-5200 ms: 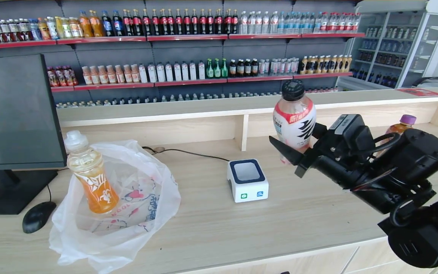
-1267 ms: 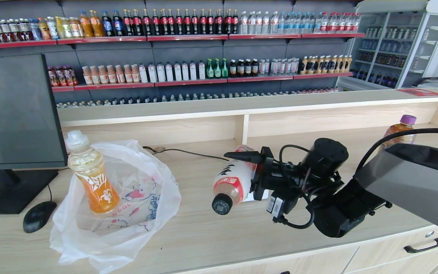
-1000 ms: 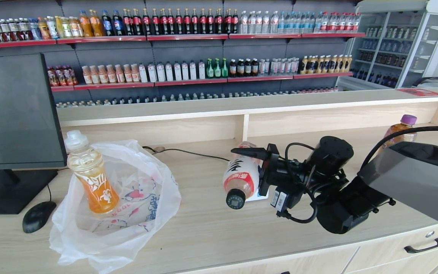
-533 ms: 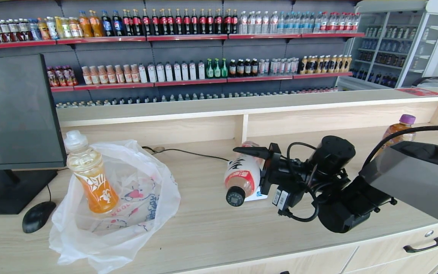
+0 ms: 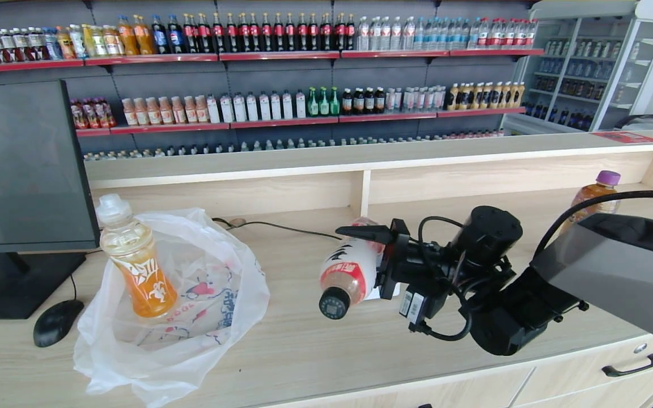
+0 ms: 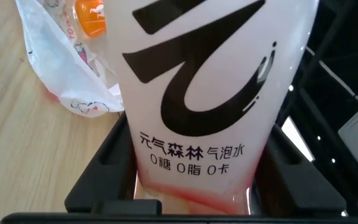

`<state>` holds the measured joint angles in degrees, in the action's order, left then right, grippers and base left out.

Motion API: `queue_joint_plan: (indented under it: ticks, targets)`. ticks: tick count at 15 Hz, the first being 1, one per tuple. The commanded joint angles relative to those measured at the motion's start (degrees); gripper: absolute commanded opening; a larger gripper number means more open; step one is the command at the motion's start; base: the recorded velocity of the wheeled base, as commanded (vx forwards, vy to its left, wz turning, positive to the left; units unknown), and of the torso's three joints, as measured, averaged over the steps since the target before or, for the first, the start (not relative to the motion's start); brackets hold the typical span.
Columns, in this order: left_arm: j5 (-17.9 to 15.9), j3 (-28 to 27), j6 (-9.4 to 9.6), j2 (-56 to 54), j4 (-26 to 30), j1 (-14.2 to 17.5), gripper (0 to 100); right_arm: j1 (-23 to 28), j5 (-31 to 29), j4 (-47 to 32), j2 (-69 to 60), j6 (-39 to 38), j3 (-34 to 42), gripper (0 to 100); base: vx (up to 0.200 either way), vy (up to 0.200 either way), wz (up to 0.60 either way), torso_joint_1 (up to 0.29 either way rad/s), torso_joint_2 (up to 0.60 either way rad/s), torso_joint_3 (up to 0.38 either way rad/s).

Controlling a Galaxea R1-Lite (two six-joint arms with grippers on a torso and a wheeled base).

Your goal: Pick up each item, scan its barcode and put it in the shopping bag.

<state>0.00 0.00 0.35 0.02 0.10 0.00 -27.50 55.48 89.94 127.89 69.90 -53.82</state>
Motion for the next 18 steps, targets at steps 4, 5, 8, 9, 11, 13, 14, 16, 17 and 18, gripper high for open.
queue_joint_plan:
  ticks: [4,5,8,9,11,13,14,16,17,18]
  targets:
    - [0.09,0.0,-0.18,-0.02,-0.01,0.09,100,-3.7,-0.02,0.06,-3.26,-1.61,0.3,0,0.0,0.0,0.0,0.0,0.0,0.0]
    - [0.0,0.0,-0.27,-0.02,-0.01,0.0,100,-3.79,-0.02,0.06,-3.53,-1.87,1.35,0,0.0,0.0,0.0,0.0,0.0,0.0]
    - [0.0,0.0,-0.27,-0.02,-0.01,0.09,100,-3.52,-0.02,0.06,-8.89,-3.46,4.69,0,0.0,0.0,0.0,0.0,0.0,0.0]
    - [0.0,0.0,-0.27,-0.02,-0.01,0.09,100,-3.44,-0.02,0.06,-10.82,-4.33,6.27,0,0.0,0.0,0.0,0.0,0.0,0.0]
    - [0.0,0.0,-0.27,-0.02,-0.01,0.0,100,-3.61,-0.28,0.06,-15.74,-6.36,8.56,0,0.0,0.0,0.0,0.0,0.0,0.0]
    - [0.0,0.0,-0.27,-0.02,-0.01,0.09,100,-3.52,-0.99,0.06,-20.66,-13.39,10.93,0,0.0,0.0,0.0,0.0,0.0,0.0]
    - [0.0,0.0,-0.27,-0.02,-0.01,0.0,100,-3.52,-3.36,0.06,-23.57,-16.81,10.93,0,0.0,0.0,0.0,0.0,0.0,0.0]
    - [0.0,0.0,-0.09,-0.02,-0.01,0.0,100,-3.7,-9.07,0.06,-28.75,-22.7,13.13,0,0.0,0.0,0.0,0.0,0.0,0.0]
    - [0.0,0.0,-0.09,-0.02,-0.01,0.09,100,-3.79,-14.79,0.06,-32.09,-27.71,16.82,0,0.0,0.0,0.0,0.0,0.0,0.0]
    - [0.0,0.0,-0.09,-0.02,-0.01,0.0,100,-4.84,-19.36,0.06,-33.85,-31.14,19.72,0,0.0,0.0,0.0,0.0,0.0,0.0]
